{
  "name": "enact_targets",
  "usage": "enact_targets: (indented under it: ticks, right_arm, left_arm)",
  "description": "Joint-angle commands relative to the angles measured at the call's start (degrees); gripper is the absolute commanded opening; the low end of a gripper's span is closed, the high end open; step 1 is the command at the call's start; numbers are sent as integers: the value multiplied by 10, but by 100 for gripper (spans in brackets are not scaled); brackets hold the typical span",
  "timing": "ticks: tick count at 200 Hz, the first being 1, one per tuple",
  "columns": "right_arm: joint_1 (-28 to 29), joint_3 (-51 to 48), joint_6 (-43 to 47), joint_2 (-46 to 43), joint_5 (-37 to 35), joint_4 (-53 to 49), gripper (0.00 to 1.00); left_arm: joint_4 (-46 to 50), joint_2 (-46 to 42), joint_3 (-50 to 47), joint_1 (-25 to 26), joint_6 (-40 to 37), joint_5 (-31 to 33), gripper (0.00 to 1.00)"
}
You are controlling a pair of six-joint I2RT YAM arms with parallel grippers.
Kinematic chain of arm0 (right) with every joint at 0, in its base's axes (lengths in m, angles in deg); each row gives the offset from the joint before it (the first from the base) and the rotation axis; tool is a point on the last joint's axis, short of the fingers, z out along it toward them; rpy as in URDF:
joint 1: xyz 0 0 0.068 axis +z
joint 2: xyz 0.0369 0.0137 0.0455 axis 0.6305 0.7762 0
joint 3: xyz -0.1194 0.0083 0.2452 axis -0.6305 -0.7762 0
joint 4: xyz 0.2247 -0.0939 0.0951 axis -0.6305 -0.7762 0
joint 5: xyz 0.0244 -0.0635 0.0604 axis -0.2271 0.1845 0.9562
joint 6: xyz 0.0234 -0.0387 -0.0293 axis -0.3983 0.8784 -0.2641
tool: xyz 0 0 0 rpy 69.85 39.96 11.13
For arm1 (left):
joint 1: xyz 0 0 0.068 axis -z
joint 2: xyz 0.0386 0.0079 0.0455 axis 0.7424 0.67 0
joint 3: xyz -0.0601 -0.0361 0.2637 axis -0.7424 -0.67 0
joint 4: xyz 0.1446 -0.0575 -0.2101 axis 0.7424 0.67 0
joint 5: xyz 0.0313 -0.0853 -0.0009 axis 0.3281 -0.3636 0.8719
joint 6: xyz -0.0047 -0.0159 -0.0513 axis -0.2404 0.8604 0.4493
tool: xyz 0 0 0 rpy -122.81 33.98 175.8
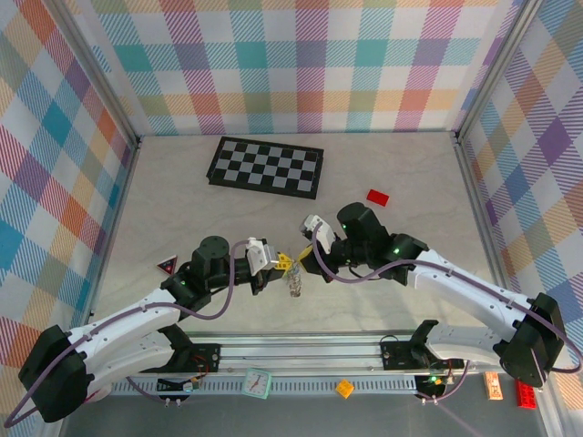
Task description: Put the keys on the keyring
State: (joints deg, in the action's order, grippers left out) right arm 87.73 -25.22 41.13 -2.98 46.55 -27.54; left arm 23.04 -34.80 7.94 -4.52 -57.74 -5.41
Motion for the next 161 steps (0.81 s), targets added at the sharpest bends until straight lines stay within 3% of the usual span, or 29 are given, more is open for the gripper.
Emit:
enact_targets:
  ticks: [1,100,120,161]
  right_arm:
    - [-3,-8,-4,-3,12,3,0]
    - [-6,-45,5,-3,29,48,0]
    - [-7,-61,19,-33,4,65,25]
    - [-7,-112,108,-93,-17,149,29]
  left_arm:
    - [-47,-10,-3,2,4,-2,0]
    - [-143,7,-17,3,53,-23,0]
    - [-142,11,-21,3,51,-23,0]
    - [-141,19,-26,2,56,-39,0]
